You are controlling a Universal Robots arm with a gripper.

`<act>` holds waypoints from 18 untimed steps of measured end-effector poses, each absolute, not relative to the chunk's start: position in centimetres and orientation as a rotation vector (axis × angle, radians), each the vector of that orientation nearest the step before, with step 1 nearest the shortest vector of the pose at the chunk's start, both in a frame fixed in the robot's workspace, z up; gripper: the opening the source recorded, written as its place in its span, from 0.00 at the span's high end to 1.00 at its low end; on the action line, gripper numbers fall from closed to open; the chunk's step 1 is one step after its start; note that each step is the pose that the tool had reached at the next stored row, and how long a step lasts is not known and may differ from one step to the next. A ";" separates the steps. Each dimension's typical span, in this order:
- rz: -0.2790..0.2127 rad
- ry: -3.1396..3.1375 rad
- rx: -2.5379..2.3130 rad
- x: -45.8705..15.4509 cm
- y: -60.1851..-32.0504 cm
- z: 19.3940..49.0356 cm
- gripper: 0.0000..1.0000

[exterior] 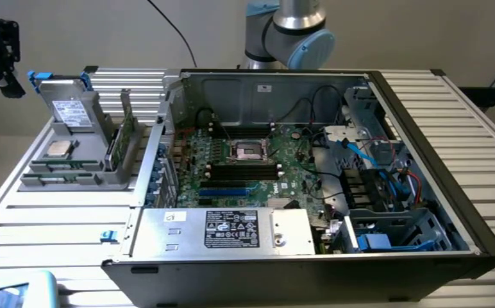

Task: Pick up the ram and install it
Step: 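Pick up the ram and move it above insertion slot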

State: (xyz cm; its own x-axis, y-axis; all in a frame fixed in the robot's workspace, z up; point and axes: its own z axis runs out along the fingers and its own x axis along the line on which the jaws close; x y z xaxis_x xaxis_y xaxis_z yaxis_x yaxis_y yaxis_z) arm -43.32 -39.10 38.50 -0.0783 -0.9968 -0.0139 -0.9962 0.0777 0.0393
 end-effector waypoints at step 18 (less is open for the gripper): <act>-0.060 -2.264 2.153 -43.3 -39.1 38.5 0.64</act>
State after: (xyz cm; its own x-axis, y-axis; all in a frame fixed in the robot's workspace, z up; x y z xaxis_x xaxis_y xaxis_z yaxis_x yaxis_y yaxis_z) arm -43.33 -39.10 38.50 -0.0507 -0.9986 -0.0139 -0.9980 0.0501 0.0393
